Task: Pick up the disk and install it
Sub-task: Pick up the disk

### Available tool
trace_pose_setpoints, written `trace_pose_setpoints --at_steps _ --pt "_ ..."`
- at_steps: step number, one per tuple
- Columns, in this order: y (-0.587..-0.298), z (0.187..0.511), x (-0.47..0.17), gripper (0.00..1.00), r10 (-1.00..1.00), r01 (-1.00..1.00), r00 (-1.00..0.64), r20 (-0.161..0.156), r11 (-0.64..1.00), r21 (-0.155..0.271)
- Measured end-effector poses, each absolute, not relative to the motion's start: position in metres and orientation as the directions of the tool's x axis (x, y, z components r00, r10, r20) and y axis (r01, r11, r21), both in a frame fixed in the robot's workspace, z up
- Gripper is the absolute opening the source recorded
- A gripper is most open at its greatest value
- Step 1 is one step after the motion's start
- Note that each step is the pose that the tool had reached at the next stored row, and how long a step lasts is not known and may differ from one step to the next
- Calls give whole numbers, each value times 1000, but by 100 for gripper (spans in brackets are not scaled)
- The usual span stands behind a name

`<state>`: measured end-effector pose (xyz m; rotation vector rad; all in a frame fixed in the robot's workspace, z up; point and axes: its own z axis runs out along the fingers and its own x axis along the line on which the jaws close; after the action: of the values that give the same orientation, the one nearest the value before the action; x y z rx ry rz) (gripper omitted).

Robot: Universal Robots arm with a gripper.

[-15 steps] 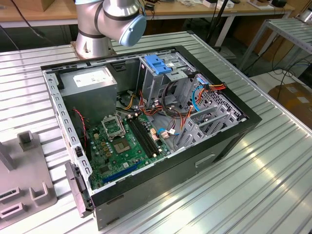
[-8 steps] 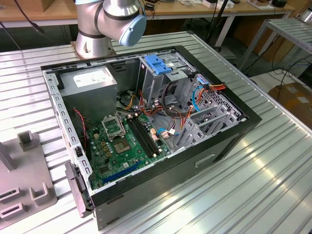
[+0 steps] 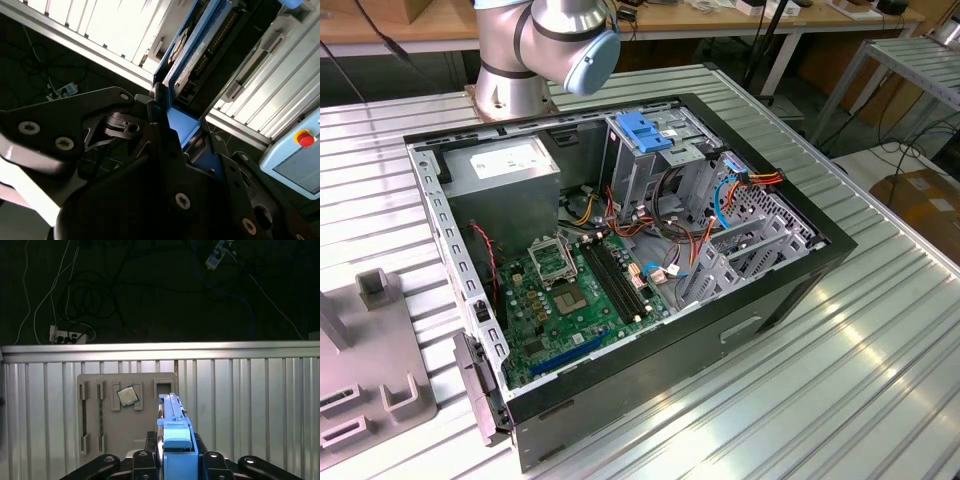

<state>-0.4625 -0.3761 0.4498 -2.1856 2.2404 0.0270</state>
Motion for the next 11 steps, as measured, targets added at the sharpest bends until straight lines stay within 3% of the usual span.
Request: trace_pose_setpoints --at_steps 11 --pt "-376 485 -462 37 -999 -1000 -25 -20 25 4"
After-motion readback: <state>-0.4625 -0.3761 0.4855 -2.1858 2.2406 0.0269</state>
